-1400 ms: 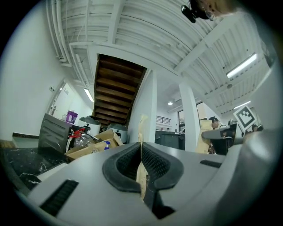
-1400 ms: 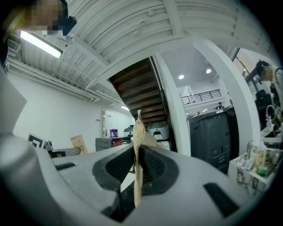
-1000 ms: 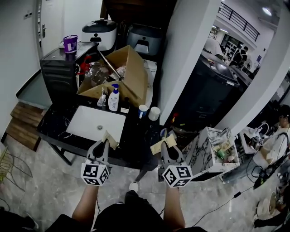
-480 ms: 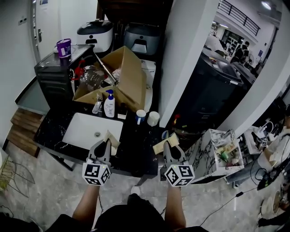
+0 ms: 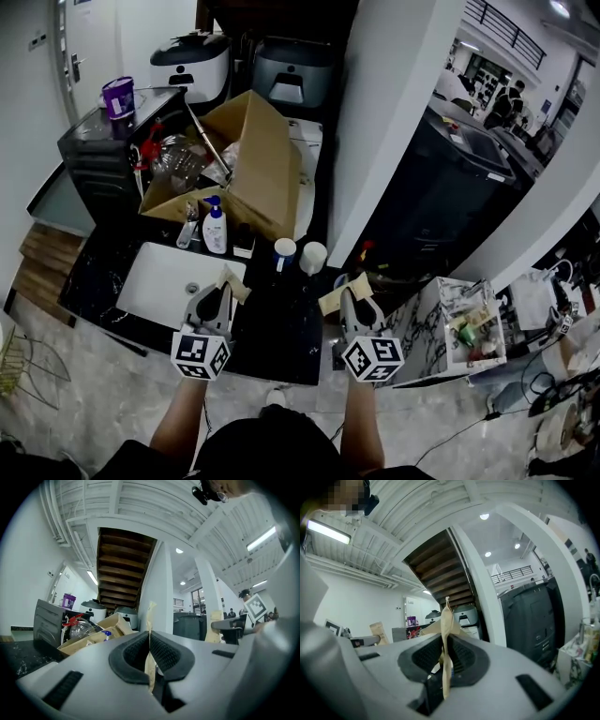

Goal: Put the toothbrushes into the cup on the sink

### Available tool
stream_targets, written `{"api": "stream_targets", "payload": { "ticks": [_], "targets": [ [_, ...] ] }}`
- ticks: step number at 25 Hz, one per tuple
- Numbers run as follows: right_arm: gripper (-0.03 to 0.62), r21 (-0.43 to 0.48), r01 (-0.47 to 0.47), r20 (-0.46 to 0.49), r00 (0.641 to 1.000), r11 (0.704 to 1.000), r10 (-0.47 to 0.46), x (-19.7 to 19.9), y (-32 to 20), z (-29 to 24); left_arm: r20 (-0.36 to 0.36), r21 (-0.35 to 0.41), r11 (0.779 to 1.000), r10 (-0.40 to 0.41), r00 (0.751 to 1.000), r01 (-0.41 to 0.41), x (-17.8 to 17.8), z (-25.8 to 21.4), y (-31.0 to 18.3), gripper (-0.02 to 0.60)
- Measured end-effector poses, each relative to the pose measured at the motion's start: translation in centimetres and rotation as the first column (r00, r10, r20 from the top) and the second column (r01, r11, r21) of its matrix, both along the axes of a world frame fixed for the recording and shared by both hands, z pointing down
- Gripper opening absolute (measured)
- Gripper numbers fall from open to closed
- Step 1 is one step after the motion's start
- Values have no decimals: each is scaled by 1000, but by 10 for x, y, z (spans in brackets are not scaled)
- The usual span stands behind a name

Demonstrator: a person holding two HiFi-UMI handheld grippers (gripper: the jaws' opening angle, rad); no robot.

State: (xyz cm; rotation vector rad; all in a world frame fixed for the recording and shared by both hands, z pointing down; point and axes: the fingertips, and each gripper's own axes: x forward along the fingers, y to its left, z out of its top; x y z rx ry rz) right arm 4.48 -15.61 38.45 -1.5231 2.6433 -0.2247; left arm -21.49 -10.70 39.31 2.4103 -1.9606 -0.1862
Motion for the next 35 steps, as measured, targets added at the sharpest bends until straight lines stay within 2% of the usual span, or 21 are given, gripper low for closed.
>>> {"api": "stream_targets", "payload": {
  "ticks": [14, 24, 31, 35],
  "targets": [
    [44, -37, 53, 39, 998, 998, -51, 15, -104, 24, 36, -34, 999, -38, 999, 39, 26, 11, -89, 5],
    [44, -75, 97, 84, 992, 992, -90, 10, -134, 49, 68, -81, 994, -65, 996, 70, 29, 27, -113, 5],
    [44, -99, 76, 77, 995, 992, -69, -2, -144, 58, 65, -74, 997, -20, 998, 25, 24, 24, -140, 5],
    [44, -106, 31, 64, 998, 994, -24, -8, -143, 55, 44, -80, 996, 49, 998, -45, 25, 24, -161, 5]
  ]
}}
